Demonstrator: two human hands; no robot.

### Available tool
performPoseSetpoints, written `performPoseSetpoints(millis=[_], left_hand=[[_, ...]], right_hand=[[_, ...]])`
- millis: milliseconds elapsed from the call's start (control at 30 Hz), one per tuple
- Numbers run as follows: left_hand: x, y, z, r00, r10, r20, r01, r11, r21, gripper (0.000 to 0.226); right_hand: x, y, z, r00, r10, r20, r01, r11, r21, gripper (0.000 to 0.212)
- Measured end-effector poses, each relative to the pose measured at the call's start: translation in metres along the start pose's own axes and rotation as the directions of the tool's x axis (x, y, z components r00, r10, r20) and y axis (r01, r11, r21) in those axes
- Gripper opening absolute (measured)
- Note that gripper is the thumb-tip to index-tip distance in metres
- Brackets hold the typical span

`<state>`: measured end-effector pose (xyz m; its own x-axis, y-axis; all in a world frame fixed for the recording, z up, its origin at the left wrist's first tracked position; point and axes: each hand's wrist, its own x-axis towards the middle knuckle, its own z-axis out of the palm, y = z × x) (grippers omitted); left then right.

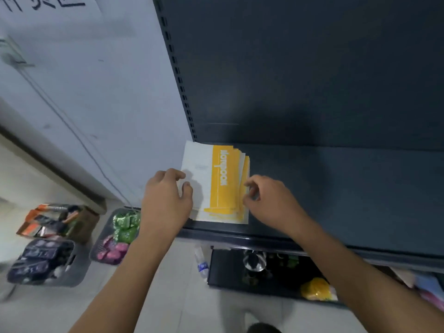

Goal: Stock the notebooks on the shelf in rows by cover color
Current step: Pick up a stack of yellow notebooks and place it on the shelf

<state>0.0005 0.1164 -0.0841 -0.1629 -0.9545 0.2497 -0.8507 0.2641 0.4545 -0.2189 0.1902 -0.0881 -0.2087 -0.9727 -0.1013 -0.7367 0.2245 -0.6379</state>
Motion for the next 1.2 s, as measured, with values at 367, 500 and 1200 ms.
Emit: performPoseSetpoints(millis=[367,500,1200], left_hand=[[0.076,-0.009,0.033,0.962,-0.1,0.252,0.073,0.991,0.115,0.06],[0.088,-0.011,0.038,0.961,-0.087,0.263,0.053,0.99,0.132,0.058],[0.092,-0.028,0.02,0.89,-0.145,0.432,0.117,0.989,0.09,0.016]], right_hand=[[0.053,-0.008,0.014,0.987,0.145,-0.063,-0.141,0.988,0.06,0.045],[0.064,-0.009,0.023,0.984,0.171,-0.054,-0.169,0.984,0.047,0.039],[0.05,-0.04,0.064,0.968,0.228,-0.103,-0.238,0.966,-0.098,0.029]])
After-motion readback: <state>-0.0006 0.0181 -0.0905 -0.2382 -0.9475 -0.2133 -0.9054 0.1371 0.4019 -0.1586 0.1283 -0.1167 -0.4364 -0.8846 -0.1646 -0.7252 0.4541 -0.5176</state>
